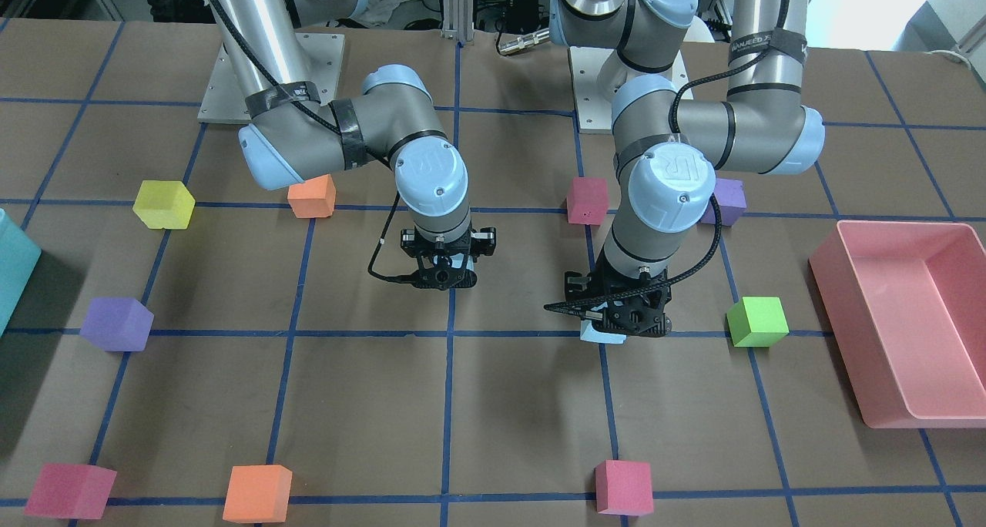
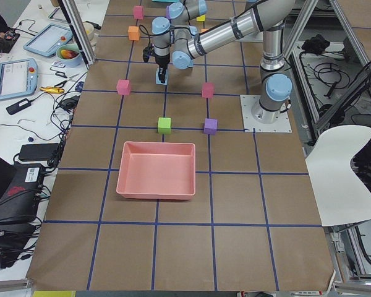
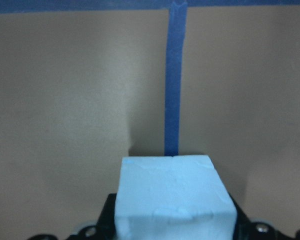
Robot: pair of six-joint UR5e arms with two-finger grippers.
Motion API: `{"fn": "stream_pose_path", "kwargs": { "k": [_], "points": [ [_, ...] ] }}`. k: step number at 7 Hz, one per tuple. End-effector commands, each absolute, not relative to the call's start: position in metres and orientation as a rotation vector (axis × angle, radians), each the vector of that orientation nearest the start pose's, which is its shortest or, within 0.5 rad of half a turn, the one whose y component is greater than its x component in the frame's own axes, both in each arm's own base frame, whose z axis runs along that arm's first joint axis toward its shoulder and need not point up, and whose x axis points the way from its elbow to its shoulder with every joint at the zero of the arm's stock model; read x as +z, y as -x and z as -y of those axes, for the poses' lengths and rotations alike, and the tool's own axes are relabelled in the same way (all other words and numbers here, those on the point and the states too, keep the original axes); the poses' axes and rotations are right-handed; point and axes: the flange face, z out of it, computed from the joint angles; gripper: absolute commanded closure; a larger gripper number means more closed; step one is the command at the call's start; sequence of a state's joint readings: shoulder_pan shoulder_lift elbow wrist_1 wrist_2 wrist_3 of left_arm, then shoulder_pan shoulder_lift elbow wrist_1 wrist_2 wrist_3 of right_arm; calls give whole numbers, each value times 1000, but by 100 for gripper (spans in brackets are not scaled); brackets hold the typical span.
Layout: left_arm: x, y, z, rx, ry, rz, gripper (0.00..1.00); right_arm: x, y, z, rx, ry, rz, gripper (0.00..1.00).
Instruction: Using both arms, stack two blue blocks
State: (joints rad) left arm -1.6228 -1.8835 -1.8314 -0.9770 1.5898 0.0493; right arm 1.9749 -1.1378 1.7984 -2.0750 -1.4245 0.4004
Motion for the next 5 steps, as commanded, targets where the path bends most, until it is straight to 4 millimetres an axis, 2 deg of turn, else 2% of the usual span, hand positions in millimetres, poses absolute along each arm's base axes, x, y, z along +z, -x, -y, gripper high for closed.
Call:
{"fn": "stream_pose_path", "kwargs": {
  "k": [1, 2, 3, 4, 5],
  "points": [
    [262, 163, 551, -29, -134, -3120, 100, 200, -359, 470, 296, -30, -3053, 0],
    [266, 166, 549, -24, -130, -3139, 100, 219, -345, 482, 236, -57, -3070, 0],
    [270, 171, 544, -21, -93, -3160, 100, 261, -315, 494, 154, -124, -3056, 0],
    [272, 180, 540, -25, -97, -3162, 100, 294, -265, 508, 134, -203, -3043, 0],
    [273, 202, 533, -16, -42, -3162, 100, 328, -224, 515, 41, -203, -3037, 0]
  ]
}}
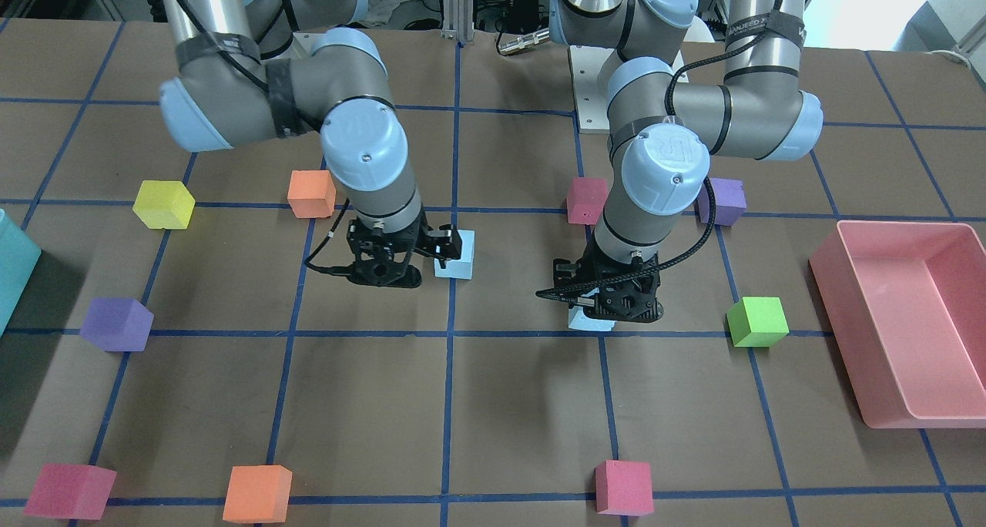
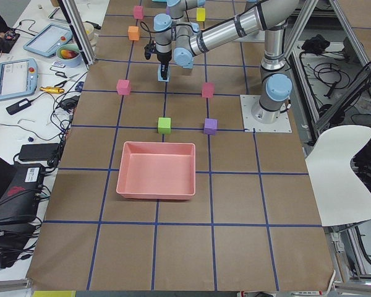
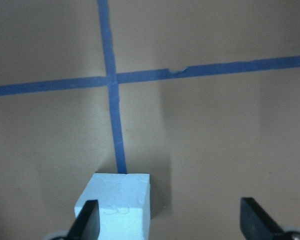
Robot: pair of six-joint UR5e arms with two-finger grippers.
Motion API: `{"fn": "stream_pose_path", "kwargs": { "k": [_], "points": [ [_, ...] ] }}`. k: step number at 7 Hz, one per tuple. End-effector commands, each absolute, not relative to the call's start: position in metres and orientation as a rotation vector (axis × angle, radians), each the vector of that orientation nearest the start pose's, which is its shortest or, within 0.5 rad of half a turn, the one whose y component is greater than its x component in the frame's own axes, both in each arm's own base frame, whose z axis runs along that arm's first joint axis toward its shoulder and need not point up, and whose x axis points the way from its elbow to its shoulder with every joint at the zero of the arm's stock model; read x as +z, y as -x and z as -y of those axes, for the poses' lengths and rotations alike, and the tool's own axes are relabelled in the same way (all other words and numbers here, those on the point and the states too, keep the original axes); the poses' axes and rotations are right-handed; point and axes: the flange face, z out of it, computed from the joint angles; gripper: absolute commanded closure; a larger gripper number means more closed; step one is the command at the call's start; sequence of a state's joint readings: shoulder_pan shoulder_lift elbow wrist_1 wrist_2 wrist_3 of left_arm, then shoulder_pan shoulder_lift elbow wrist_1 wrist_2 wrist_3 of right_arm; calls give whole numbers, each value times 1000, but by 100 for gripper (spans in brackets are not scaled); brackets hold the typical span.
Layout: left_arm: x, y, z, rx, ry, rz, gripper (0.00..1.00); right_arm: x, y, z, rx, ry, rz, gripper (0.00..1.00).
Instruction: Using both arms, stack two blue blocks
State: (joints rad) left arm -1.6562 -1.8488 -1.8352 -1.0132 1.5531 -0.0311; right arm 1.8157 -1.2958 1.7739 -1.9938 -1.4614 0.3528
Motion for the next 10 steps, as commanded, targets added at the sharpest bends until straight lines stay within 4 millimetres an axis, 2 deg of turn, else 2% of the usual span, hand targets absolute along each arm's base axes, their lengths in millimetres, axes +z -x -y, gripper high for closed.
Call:
{"fn": "stream_pose_path", "kwargs": {
  "k": [1, 2, 3, 4, 5, 6, 7, 8, 9, 10],
  "points": [
    [276, 230, 524, -26, -15, -3163, 100, 354, -199, 508, 42, -258, -3045, 0],
    [282, 260, 509, 2, -5, -3160, 100, 370, -182, 492, 83, -274, -3119, 0],
    [278, 292, 493, 19, 19, -3154, 100, 382, -165, 481, 140, -314, -3139, 0],
    [267, 320, 478, 44, 27, -3145, 100, 401, -154, 473, 101, -318, -3135, 0],
    [267, 340, 462, 51, 29, -3142, 100, 424, -144, 462, 37, -361, -3186, 0],
    [266, 355, 448, 54, 15, -3139, 100, 434, -127, 457, -7, -380, -3336, 0],
    [254, 364, 439, 92, -6, -3139, 100, 436, -124, 451, 32, -355, -3368, 0],
    [255, 371, 435, 86, -35, -3141, 100, 445, -124, 451, 24, -355, -3357, 0],
    [260, 374, 430, 81, -47, -3144, 100, 455, -131, 454, 11, -290, -3283, 0],
    [253, 373, 433, 94, -61, -3140, 100, 459, -133, 455, 13, -175, -3269, 0]
  ]
}}
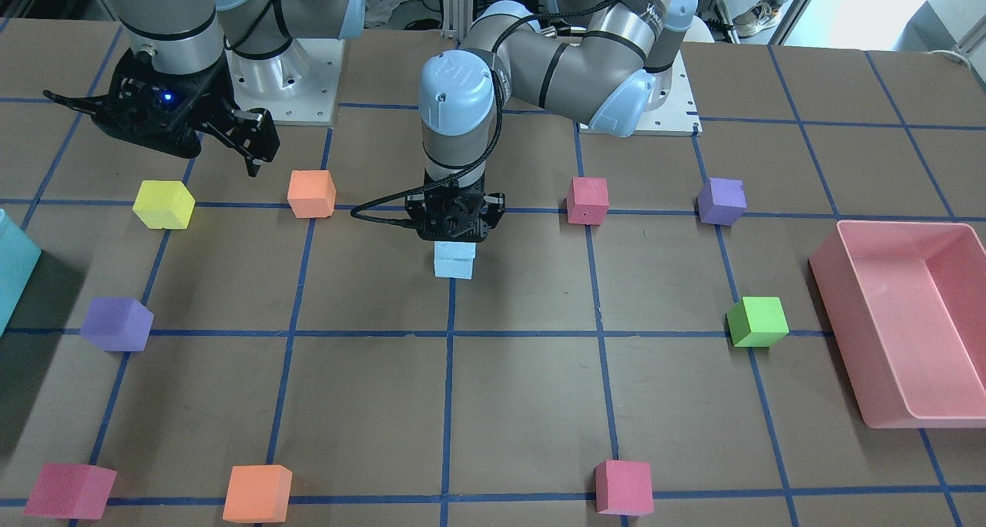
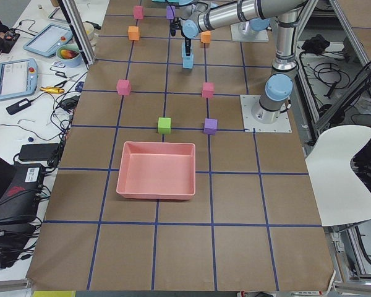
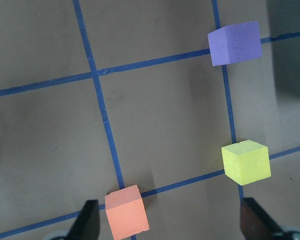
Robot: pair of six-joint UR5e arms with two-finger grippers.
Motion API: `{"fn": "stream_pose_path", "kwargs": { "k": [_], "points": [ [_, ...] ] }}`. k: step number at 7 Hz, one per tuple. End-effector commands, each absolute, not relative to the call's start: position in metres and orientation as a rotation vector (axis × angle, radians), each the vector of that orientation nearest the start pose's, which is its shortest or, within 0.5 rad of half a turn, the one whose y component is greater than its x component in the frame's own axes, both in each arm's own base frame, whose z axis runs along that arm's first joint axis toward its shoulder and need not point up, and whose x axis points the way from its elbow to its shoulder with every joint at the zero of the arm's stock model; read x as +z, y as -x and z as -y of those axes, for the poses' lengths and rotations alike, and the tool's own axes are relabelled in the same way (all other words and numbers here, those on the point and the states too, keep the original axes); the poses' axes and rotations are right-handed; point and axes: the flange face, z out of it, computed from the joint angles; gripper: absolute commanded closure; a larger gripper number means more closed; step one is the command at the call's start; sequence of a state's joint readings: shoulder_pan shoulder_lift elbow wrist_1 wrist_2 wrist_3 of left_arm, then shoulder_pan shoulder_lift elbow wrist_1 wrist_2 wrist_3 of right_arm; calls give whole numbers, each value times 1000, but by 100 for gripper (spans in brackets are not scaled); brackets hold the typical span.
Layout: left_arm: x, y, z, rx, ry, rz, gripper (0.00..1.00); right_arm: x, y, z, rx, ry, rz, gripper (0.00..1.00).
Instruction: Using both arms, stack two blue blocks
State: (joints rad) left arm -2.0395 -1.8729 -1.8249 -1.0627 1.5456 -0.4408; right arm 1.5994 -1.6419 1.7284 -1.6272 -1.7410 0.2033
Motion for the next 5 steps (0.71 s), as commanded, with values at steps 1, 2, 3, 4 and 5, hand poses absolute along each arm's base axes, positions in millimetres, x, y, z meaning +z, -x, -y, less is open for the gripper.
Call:
{"fn": "stream_pose_path", "kwargs": {
  "k": [1, 2, 3, 4, 5],
  "points": [
    [253, 369, 436, 84, -57, -3135, 100, 461, -133, 454, 31, -118, -3270, 0],
    [249, 371, 435, 101, -45, -3136, 100, 464, -135, 454, 23, -118, -3254, 0],
    [249, 371, 435, 99, -47, -3136, 100, 474, -138, 458, -11, -119, -3221, 0],
    [248, 372, 434, 105, -44, -3137, 100, 479, -138, 460, -20, -117, -3217, 0],
    [248, 371, 433, 113, -49, -3133, 100, 478, -141, 460, -12, -115, -3185, 0]
  ]
}}
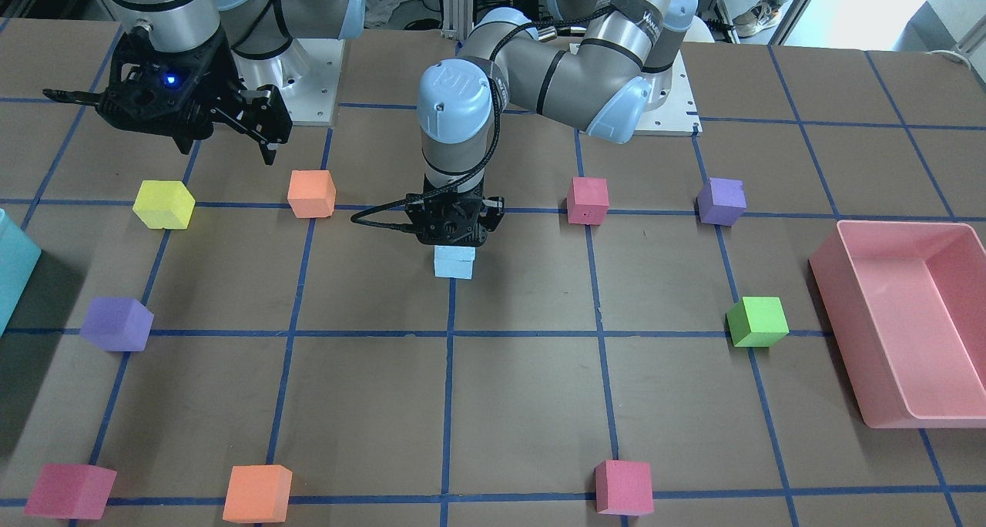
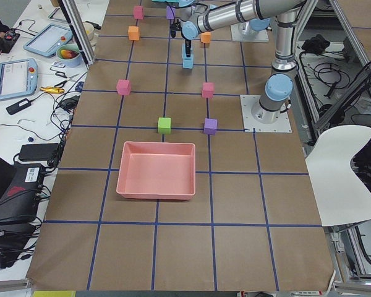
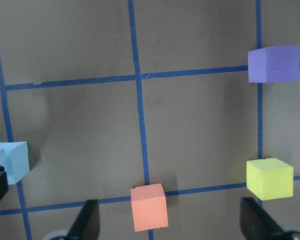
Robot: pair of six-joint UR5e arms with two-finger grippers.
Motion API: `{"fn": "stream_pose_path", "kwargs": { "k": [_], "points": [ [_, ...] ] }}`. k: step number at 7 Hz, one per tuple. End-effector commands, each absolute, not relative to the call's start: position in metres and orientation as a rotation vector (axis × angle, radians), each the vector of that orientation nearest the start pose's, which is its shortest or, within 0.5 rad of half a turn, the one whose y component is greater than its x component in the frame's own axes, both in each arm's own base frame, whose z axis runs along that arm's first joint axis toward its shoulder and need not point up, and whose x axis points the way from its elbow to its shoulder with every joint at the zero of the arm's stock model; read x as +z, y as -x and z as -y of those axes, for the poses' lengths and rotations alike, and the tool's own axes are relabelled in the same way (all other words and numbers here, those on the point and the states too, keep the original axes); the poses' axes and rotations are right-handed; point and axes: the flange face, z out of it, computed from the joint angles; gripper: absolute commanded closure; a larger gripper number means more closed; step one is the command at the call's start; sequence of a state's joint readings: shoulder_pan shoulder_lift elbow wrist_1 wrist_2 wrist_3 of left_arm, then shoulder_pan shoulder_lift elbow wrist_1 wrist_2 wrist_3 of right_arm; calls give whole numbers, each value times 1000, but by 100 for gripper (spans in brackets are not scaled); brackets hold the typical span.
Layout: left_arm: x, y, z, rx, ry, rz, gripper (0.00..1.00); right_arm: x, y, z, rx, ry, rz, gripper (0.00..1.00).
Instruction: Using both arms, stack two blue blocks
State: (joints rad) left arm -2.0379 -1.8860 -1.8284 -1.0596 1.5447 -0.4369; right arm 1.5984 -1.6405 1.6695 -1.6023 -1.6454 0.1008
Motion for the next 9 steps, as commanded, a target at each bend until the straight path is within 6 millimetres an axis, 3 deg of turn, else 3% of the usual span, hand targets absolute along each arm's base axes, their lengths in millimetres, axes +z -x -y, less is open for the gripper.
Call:
{"fn": "stream_pose_path", "kwargs": {
  "k": [1, 4, 6, 7, 8, 9],
  "points": [
    [244, 371, 432, 126, -51, -3129, 100, 478, -144, 460, -6, -114, -3155, 0],
    [236, 370, 429, 129, -49, -3126, 100, 472, -129, 460, 75, -48, -3137, 0],
    [236, 370, 429, 128, -46, -3128, 100, 479, -128, 457, 56, -58, -3145, 0],
    [236, 370, 429, 128, -58, -3124, 75, 483, -128, 454, 41, -58, -3146, 0],
    [236, 370, 429, 126, -49, -3125, 36, 485, -128, 454, 31, -58, -3143, 0],
    [236, 370, 429, 127, -49, -3126, 13, 488, -128, 453, 22, -58, -3144, 0]
  ]
}}
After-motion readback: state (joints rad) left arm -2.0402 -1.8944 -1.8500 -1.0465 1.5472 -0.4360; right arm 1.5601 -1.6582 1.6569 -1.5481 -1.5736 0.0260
